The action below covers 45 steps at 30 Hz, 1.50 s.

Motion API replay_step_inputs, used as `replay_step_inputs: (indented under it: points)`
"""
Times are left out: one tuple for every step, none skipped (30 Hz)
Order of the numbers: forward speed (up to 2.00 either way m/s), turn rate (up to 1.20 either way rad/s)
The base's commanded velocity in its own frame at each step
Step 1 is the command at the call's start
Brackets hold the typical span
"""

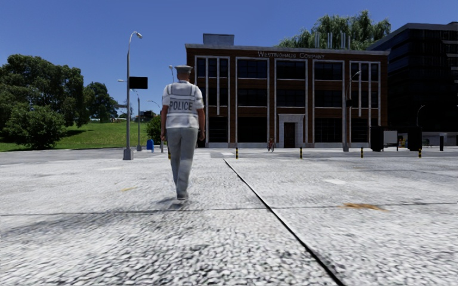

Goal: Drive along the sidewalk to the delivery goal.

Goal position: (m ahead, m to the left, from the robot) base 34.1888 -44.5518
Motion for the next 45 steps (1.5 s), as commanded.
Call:
replay_step_inputs:
  points:
    - [2.00,0.00]
    - [2.00,0.00]
    - [2.00,0.00]
    - [2.00,0.00]
    - [2.00,0.00]
    - [2.00,0.00]
    - [2.00,0.00]
    - [2.00,0.00]
    - [2.00,0.00]
    - [2.00,0.00]
    - [2.00,0.00]
    - [2.00,0.00]
    - [2.00,0.00]
    - [2.00,0.00]
    - [2.00,0.00]
    - [2.00,0.00]
    - [2.00,0.00]
    - [2.00,0.00]
    - [2.00,0.00]
    - [2.00,0.00]
    - [2.00,0.00]
    - [2.00,0.00]
    - [2.00,0.00]
    - [2.00,0.00]
    - [2.00,0.00]
    - [2.00,0.00]
    - [2.00,0.00]
    - [2.00,0.00]
    - [2.00,0.00]
    - [2.00,0.00]
    - [2.00,0.00]
    - [2.00,0.00]
    - [2.00,0.00]
    - [2.00,0.00]
    - [2.00,0.00]
    - [2.00,0.00]
    - [2.00,0.00]
    - [2.00,0.00]
    - [2.00,0.00]
    - [2.00,0.00]
    - [2.00,0.00]
    - [2.00,0.00]
    - [2.00,0.00]
    - [2.00,0.00]
    - [2.00,0.00]
